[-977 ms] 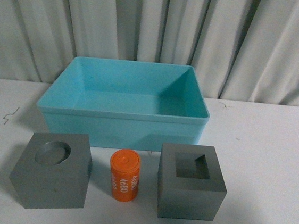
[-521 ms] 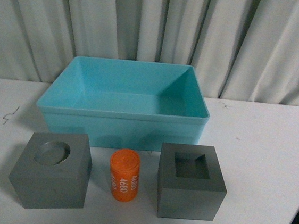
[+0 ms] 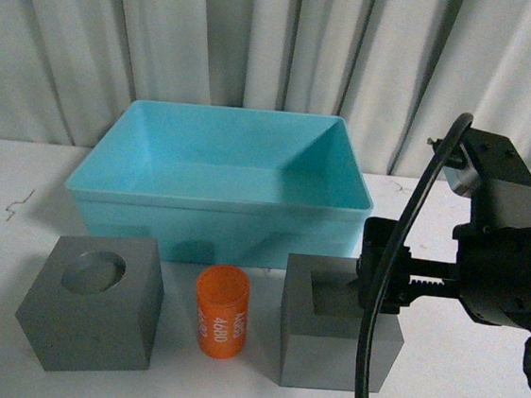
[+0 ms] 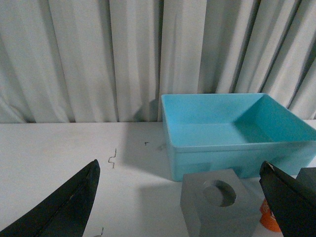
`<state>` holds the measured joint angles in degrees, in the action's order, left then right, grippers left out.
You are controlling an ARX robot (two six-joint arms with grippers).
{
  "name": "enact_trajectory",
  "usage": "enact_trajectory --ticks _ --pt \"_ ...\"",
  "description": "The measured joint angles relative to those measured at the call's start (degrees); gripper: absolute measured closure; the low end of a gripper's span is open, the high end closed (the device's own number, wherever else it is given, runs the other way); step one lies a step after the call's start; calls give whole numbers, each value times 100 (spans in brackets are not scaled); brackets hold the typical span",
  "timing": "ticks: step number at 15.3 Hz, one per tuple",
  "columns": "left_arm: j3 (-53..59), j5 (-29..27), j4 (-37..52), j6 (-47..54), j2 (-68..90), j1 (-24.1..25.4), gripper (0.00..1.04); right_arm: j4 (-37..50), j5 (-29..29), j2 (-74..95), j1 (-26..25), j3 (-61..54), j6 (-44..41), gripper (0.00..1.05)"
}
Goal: Place gray and orange parts in blue box
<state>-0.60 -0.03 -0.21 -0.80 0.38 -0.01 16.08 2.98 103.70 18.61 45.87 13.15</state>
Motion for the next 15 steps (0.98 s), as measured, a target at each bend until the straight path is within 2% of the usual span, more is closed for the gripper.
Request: enact_trajectory --ticks 4,5,7,9,11,13,15 --pt "0 0 0 0 0 0 7 -92 -66 479 61 179 295 6" --pt "0 0 0 0 0 0 7 -98 -109 542 72 197 341 11" --pt "0 0 0 0 0 0 7 -96 -118 584 98 208 380 35" --pt "0 0 0 0 0 0 7 -9 -101 564 94 177 385 64" --pt "0 0 0 0 0 0 7 52 -153 361 26 -59 385 84" --pt "0 0 0 0 0 0 7 -57 -256 -164 -190 -490 306 86" --pt "0 -2 0 0 0 0 7 -538 -136 -1585 -595 -385 15 86"
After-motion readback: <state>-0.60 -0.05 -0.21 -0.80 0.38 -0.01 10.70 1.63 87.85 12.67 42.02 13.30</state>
